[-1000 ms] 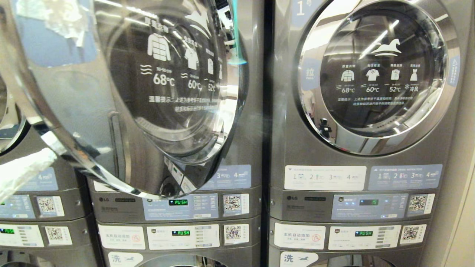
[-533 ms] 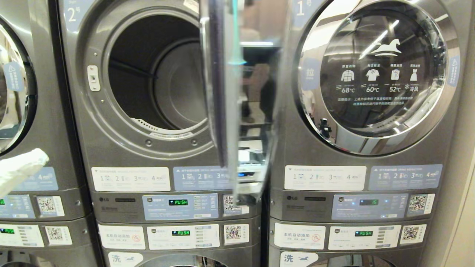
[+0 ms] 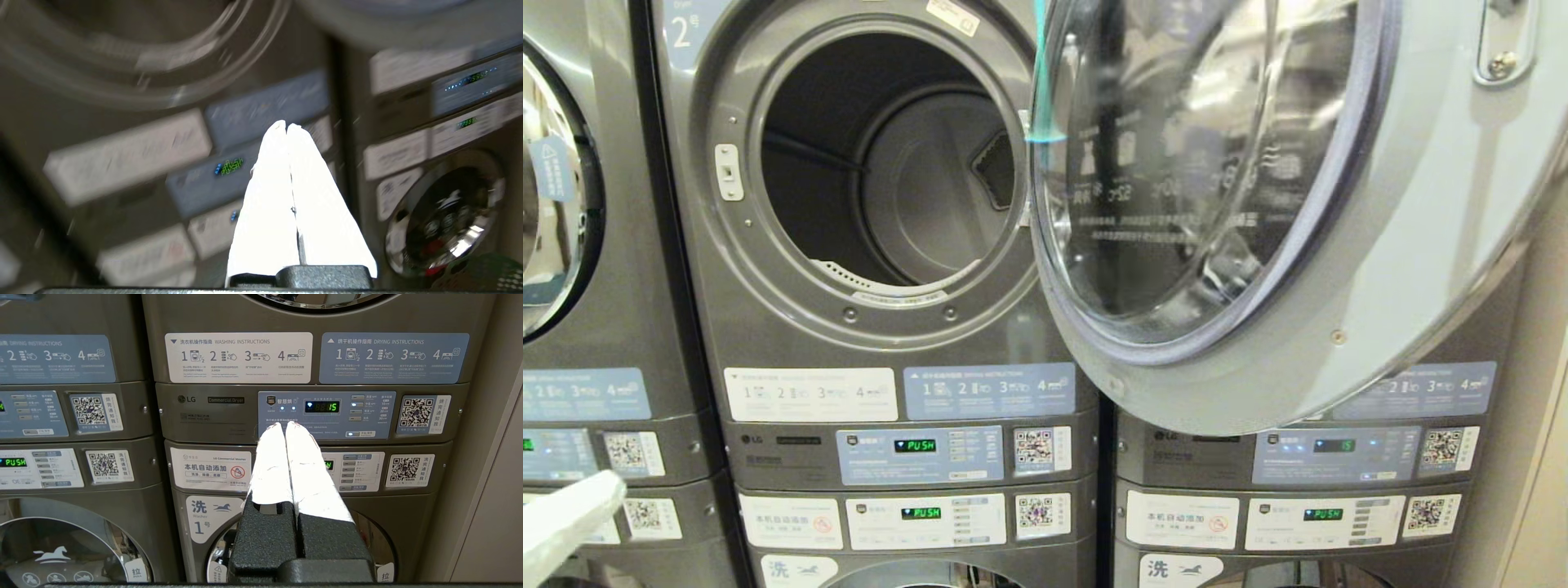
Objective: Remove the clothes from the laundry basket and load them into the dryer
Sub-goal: Open the dryer
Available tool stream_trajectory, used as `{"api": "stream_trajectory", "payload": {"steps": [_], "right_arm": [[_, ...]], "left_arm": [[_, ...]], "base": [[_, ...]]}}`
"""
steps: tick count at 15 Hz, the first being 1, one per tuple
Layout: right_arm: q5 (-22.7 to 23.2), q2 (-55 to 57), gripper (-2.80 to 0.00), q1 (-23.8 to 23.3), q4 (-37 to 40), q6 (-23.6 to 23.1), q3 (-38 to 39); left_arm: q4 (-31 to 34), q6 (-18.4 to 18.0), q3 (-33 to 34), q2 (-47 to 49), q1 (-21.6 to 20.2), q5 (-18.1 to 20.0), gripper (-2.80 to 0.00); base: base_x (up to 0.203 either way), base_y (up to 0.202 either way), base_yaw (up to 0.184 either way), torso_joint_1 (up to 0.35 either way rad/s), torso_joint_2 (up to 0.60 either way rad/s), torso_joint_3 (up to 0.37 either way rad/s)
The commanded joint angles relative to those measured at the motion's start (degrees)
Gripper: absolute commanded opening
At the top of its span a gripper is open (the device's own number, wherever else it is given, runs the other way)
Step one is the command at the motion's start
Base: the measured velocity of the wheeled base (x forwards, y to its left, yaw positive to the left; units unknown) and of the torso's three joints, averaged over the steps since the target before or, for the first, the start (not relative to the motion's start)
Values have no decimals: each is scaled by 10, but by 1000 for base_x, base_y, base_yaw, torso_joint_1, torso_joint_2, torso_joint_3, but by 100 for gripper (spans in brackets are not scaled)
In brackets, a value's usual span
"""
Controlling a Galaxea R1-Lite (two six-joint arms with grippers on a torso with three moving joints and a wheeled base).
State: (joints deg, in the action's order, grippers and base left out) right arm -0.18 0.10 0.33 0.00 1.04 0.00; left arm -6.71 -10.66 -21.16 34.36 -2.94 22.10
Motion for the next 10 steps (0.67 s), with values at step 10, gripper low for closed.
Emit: {"api": "stream_trajectory", "payload": {"steps": [10], "right_arm": [[0,0,-280,-1,0,0,0]], "left_arm": [[157,28,170,-207,7,-203,-280]], "base": [[0,0,0,0,0,0]]}}
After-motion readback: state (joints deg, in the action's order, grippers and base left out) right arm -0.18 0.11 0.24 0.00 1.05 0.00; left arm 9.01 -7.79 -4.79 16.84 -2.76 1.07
